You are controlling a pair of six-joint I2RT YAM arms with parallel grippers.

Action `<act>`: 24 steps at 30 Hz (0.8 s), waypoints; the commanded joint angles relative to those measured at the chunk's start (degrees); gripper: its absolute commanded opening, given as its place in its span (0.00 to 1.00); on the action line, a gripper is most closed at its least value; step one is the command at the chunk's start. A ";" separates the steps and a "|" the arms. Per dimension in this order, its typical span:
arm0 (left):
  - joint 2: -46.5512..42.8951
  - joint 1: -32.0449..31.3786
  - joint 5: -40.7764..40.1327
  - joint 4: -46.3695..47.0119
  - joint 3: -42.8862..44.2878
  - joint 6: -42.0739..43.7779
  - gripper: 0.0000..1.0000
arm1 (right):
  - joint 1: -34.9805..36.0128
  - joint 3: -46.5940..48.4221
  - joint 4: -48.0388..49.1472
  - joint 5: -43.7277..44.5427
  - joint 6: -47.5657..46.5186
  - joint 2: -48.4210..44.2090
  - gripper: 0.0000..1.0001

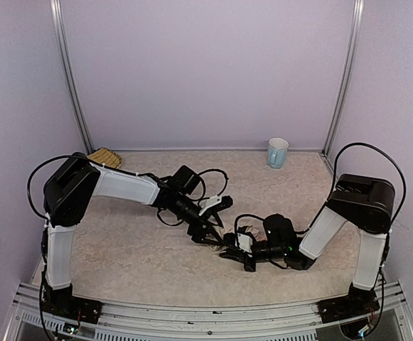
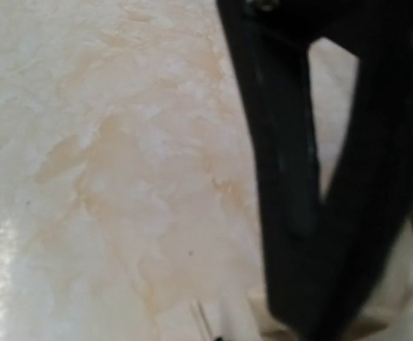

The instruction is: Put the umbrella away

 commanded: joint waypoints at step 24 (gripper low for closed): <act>-15.24 -2.44 -18.19 34.40 -23.87 9.52 0.88 | -0.76 -2.63 -8.77 -4.39 2.75 -2.79 0.00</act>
